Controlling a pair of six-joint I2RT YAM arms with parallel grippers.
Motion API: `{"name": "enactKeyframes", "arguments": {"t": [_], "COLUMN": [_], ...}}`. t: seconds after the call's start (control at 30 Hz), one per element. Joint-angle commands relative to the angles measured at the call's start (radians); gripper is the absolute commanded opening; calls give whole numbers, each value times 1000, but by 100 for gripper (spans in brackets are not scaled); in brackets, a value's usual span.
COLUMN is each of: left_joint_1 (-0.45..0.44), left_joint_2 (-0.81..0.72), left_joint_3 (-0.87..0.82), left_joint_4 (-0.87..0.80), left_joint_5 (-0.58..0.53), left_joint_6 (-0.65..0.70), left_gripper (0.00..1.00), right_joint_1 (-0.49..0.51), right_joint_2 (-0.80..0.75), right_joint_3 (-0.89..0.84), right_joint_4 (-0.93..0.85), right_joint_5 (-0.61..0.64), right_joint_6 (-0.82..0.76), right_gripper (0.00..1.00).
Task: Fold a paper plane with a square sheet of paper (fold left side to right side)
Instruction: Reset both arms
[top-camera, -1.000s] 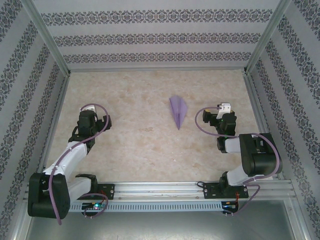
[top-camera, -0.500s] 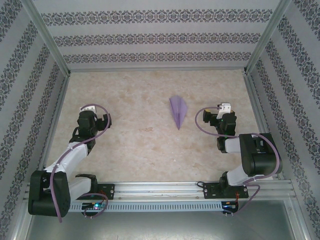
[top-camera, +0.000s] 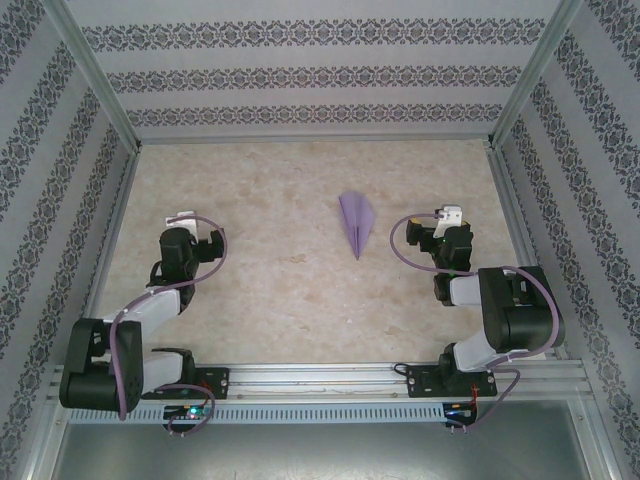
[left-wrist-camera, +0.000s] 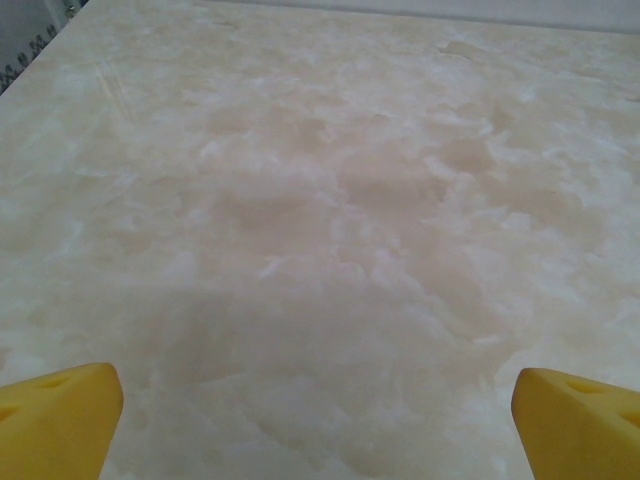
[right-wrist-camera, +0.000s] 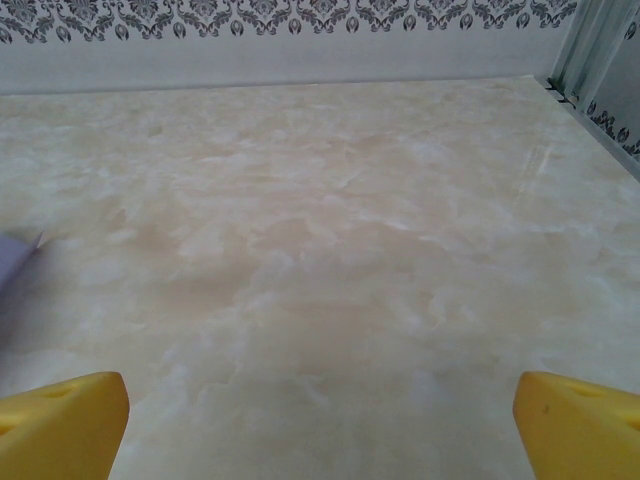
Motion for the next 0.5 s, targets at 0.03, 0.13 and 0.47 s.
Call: {"name": "enactKeyframes", "arguments": {"t": [0.03, 0.13, 0.47], "left_joint_1": [22, 24, 25], "left_joint_2": [91, 140, 360], "left_joint_3": [-37, -41, -111], "left_joint_4": [278, 368, 725], "left_joint_5": [40, 102, 153], "left_joint_6": [62, 68, 91], "left_gripper": [100, 100, 99], "right_joint_1": [-3, -2, -2], "right_joint_2": [3, 3, 3], "right_joint_3": [16, 16, 16], "right_joint_4": [0, 0, -3], "right_joint_5": [10, 12, 15], "right_joint_6": [9, 7, 5], "right_gripper": [98, 98, 98]}}
